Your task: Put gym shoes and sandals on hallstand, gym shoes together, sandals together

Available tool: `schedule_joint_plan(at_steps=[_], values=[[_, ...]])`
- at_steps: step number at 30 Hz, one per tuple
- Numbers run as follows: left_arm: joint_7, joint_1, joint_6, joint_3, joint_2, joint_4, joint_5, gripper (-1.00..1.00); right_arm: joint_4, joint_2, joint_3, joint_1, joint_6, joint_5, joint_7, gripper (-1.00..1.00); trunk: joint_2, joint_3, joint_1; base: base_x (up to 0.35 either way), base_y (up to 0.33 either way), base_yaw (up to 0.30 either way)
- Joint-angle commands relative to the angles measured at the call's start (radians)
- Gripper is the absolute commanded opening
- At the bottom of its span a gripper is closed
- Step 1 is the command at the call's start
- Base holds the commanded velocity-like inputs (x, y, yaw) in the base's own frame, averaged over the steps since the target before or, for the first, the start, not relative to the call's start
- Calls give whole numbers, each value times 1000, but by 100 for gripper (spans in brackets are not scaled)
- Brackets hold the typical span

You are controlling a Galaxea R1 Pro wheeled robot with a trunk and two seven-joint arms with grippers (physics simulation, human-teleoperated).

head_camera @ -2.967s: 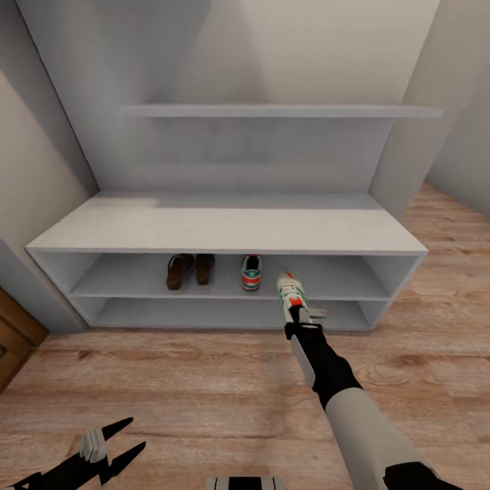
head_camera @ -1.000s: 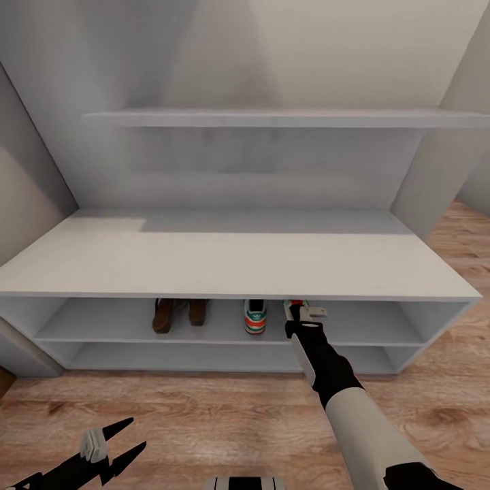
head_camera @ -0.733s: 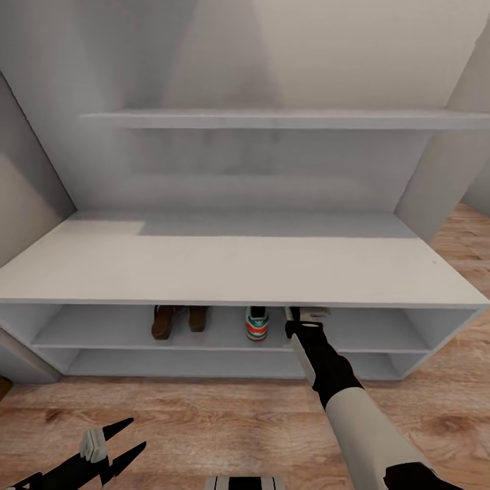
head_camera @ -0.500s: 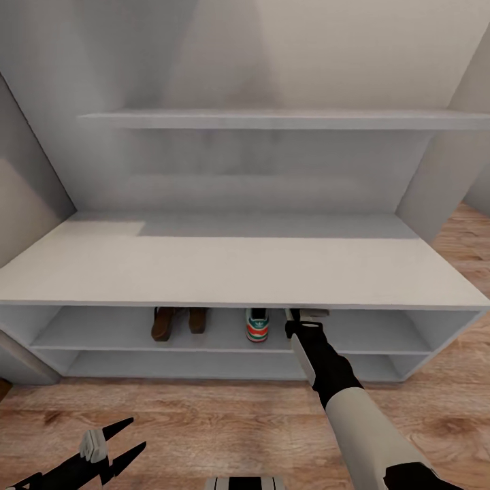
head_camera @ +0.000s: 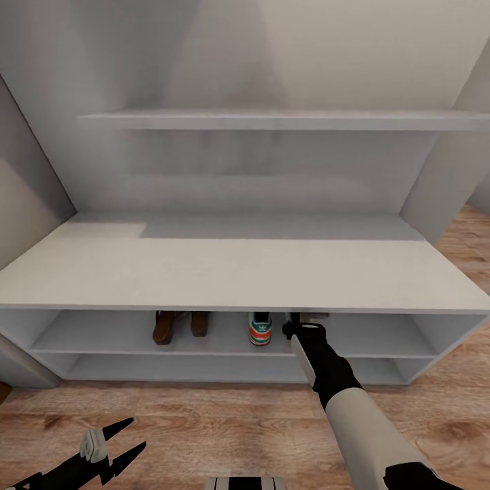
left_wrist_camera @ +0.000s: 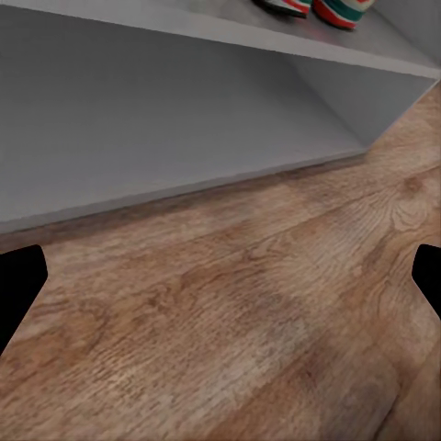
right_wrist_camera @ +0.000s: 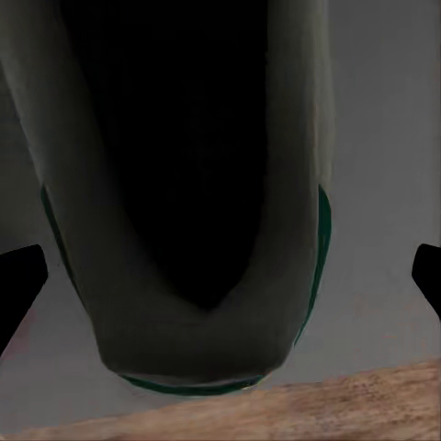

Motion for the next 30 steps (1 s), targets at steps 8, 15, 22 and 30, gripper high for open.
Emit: schedule_joint_plan(at_steps=[8, 15, 22, 30], values=[[-4, -1, -5, 1, 0, 1, 2, 100, -1, 0, 1, 0, 5, -5, -7, 100, 0, -1, 0, -37, 0, 0], [-4, -1, -5, 1, 0, 1, 2, 100, -1, 0, 1, 0, 5, -5, -7, 100, 0, -1, 0, -287, 0, 0], [-4, -1, -5, 1, 0, 1, 2, 100, -1, 0, 2, 0, 5, -6, -7, 100, 0, -1, 0, -333, 0, 0], [-4, -1, -5, 1, 0, 1, 3, 100, 1, 0, 7, 0, 4, -8, -4, 100, 0, -1, 0, -337, 0, 0]])
